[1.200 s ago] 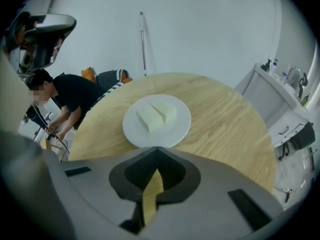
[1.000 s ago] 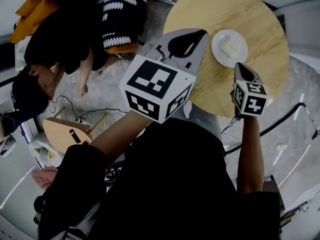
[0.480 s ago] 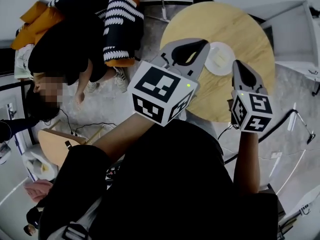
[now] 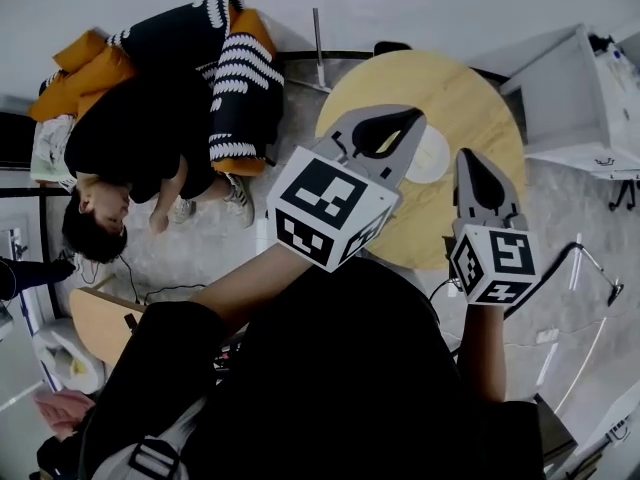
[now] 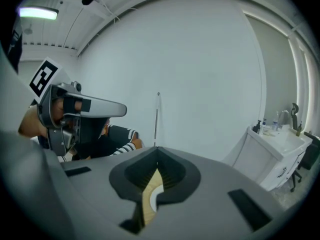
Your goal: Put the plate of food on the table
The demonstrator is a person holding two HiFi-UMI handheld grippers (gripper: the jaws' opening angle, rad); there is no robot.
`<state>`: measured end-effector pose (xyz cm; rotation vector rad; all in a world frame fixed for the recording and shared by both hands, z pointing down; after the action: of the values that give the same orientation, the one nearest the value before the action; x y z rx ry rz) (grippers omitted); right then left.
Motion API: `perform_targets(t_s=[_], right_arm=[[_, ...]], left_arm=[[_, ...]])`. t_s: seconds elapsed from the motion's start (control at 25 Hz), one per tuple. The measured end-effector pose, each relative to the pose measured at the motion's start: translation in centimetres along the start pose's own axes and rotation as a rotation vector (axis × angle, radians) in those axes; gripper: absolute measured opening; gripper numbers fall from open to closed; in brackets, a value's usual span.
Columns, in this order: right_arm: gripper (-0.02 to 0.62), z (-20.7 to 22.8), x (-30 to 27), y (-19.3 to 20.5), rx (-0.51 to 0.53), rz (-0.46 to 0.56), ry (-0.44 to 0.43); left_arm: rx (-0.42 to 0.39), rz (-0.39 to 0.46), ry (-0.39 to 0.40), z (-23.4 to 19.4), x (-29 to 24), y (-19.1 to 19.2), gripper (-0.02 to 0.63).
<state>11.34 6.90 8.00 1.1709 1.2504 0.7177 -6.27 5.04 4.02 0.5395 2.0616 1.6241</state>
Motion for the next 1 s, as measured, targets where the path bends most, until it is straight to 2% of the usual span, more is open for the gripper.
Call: perform_targets(t_s=[0.36,1.0], right_arm=[[0.008,1.0,2.3,-1.4,-0.031,0.099,0.033],[0.008,4.2,4.8,-2.3,-0.073,0.169,0.089]], left_arm=[[-0.092,0.035,0.063,1.9,-1.1,-2.3,0.006],[-0.121,0.056,0.101,3.3,-3.0,-3.7,0.006]])
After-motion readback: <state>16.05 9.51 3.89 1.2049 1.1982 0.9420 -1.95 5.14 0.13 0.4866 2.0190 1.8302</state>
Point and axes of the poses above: the fingertips, and each gripper's own axes: x backward along the fingers, z to its right, y out of its underside, the point moved 9 cm from there along x, backward along the fingers, and after that the axes turned 13 degrees about y, right-handed, at the moved point
